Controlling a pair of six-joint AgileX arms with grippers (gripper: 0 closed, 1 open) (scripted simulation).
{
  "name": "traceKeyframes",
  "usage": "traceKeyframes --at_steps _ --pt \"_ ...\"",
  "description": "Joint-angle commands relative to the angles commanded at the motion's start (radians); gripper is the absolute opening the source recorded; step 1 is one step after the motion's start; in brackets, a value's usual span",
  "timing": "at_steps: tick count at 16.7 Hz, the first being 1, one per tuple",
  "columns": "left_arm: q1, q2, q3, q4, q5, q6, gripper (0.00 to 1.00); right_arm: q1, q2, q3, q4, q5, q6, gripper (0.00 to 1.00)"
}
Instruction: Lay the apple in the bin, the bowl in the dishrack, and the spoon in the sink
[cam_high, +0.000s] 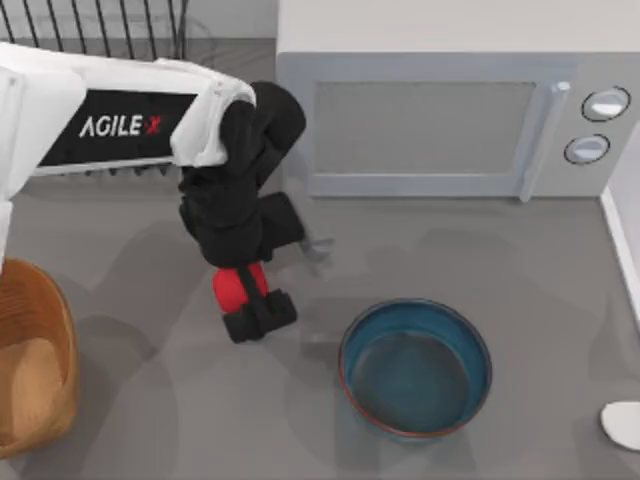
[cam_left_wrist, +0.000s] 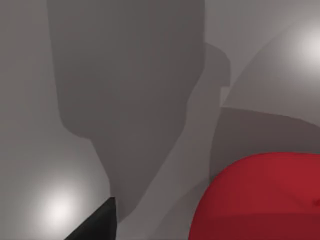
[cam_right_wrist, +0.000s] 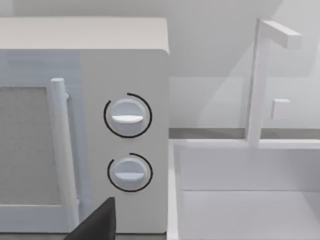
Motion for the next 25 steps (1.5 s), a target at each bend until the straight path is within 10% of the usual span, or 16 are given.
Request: traceKeyframes --at_steps 13,25 --pt "0.0 0.0 0.0 0.0 0.0 0.0 0.02 0.0 0.0 0.0 0.0 0.0 0.0 1.0" --pt "0.0 -0.027 0.041 -0.048 -0.001 0.0 0.0 0.0 0.0 0.0 0.0 0.0 0.0 1.0"
